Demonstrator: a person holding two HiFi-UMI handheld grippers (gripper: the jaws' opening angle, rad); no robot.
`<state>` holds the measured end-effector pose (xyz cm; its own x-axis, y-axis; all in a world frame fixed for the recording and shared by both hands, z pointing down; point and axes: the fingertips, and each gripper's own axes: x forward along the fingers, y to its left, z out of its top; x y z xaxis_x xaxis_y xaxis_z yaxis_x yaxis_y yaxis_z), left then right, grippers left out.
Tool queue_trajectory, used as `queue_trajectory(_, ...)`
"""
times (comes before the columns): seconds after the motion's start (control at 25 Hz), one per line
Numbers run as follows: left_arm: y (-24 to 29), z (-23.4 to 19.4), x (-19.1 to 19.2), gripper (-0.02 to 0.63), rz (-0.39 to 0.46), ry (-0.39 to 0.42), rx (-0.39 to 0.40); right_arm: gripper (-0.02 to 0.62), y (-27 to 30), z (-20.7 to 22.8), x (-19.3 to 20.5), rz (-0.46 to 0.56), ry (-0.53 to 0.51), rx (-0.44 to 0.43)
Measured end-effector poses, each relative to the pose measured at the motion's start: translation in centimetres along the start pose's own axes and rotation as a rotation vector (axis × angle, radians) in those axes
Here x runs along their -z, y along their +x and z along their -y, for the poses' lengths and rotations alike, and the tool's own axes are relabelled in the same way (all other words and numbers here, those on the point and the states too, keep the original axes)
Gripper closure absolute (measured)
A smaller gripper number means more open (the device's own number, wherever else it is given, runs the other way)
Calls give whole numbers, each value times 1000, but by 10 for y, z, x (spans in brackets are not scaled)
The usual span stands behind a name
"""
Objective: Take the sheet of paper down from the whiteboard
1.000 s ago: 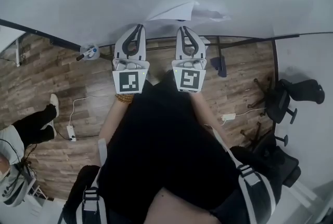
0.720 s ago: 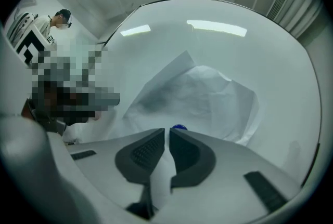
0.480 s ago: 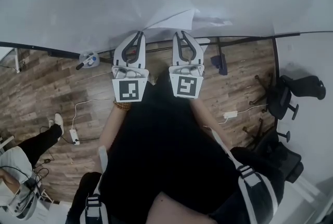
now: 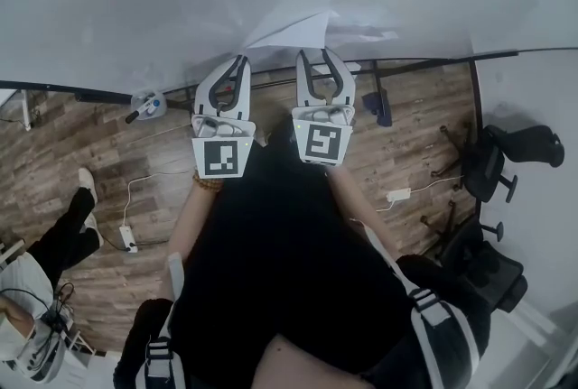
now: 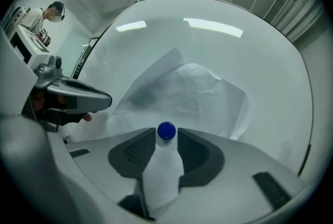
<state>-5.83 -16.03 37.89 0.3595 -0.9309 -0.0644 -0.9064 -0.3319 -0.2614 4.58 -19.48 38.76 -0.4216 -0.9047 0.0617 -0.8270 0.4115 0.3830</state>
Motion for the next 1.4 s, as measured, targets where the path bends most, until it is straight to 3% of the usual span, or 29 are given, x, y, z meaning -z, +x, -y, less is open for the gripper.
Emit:
queue_trajectory(0.24,1,-7,1,589,25,-66,-35,456,9,-1,-3,7,11,2)
queue_trajectory(0.36,2,-7,1,589,16,2,-14,456,11,-1,-3,5,7,2)
queue_trajectory(0.68,2,-10,1,589,13,15,-10,463,16,-1,0,-13,22,5)
queue_trajectory(0.84,2,-9,4,589,28,-92,-33,471,16,-1,0,-15,21,0)
queue_trajectory(0.96,4,-8,3,584,29,-41,-8,472,16,-1,-2,-3,11,-9)
queue_trajectory(1.2,8,-5,12,537,4,-44,18,474,18,0,-3,21,27,-42)
queue_trajectory(1.4,6,-3,20,520,-9,-125,0,476,17,0,-3,19,15,-62)
